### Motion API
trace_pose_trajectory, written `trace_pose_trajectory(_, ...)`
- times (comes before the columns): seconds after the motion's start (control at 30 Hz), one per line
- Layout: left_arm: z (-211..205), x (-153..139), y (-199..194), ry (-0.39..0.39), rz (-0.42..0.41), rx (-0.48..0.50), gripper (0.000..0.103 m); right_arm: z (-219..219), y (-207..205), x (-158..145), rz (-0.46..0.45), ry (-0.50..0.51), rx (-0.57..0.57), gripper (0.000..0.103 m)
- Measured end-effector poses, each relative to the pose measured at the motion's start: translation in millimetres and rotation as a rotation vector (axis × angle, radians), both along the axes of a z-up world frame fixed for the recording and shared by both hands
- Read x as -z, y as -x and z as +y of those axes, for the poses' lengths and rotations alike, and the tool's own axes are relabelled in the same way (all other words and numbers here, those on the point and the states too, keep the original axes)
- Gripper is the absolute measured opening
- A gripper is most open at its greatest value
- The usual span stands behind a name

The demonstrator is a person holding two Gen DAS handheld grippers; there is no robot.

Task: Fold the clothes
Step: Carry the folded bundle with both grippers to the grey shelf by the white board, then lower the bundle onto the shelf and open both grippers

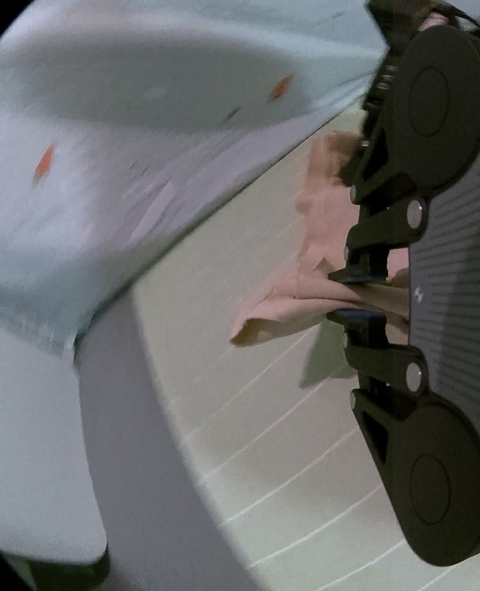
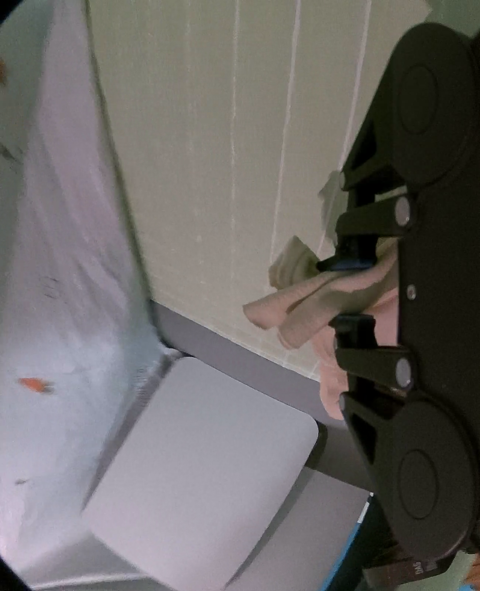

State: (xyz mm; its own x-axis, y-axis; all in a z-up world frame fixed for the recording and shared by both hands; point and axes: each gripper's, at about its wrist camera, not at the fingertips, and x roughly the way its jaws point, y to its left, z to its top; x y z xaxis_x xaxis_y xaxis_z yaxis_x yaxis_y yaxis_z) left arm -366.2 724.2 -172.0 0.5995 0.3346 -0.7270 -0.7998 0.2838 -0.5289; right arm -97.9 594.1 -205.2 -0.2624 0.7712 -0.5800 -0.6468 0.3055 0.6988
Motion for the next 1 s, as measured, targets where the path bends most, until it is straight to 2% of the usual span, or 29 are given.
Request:
trace_pose_trajectory(0.13,104,-1,0,-0.047,0.048,-0.042,0.013,94,23,20,0.081,0.017,0.027,0.021)
trace_pose_trajectory(0.2,154,-4,-8,-0.085,0.061,-0.052,0.013,142,28,25,0.085,0.001,0.046,0.021)
trace_pose_trajectory(0.37,273,-5,-50,-0.2,0.027,-0.097,0.012,252,24,29,0.039,-0.085,0.11,0.02)
trace_pose_trajectory(0.47,313,-1,-79,-0.268,0.037,-0.091,0.012,298,11,36,0.066,-0.118,0.215,0.02)
trace_pose_trajectory(0.57,325,13,-99,-0.293,0.097,-0.089,0.015,321,5,49,0.04,-0.082,0.246,0.021)
trace_pose_trajectory(0.63,323,25,-95,-0.29,0.111,-0.112,0.018,327,5,59,0.004,-0.058,0.24,0.023)
trace_pose_trajectory(0.67,323,30,-91,-0.285,0.107,-0.131,0.021,326,6,59,-0.015,-0.06,0.229,0.023)
trace_pose_trajectory(0.73,323,37,-79,-0.266,0.073,-0.171,0.037,324,8,57,-0.052,-0.069,0.206,0.026)
trace_pose_trajectory(0.8,326,38,-61,-0.251,0.053,-0.192,0.043,322,8,50,-0.082,-0.046,0.187,0.029)
trace_pose_trajectory(0.87,323,33,-58,-0.251,0.068,-0.197,0.048,321,8,43,-0.111,-0.022,0.167,0.035)
trace_pose_trajectory(0.9,320,29,-58,-0.26,0.082,-0.198,0.053,321,8,40,-0.125,-0.01,0.157,0.039)
trace_pose_trajectory(0.93,314,24,-58,-0.28,0.106,-0.197,0.064,320,8,36,-0.14,0.002,0.147,0.051)
trace_pose_trajectory(0.97,309,18,-58,-0.298,0.127,-0.197,0.07,320,8,33,-0.155,0.014,0.137,0.069)
trace_pose_trajectory(1.0,305,14,-54,-0.309,0.144,-0.202,0.077,316,10,29,-0.175,0.029,0.132,0.077)
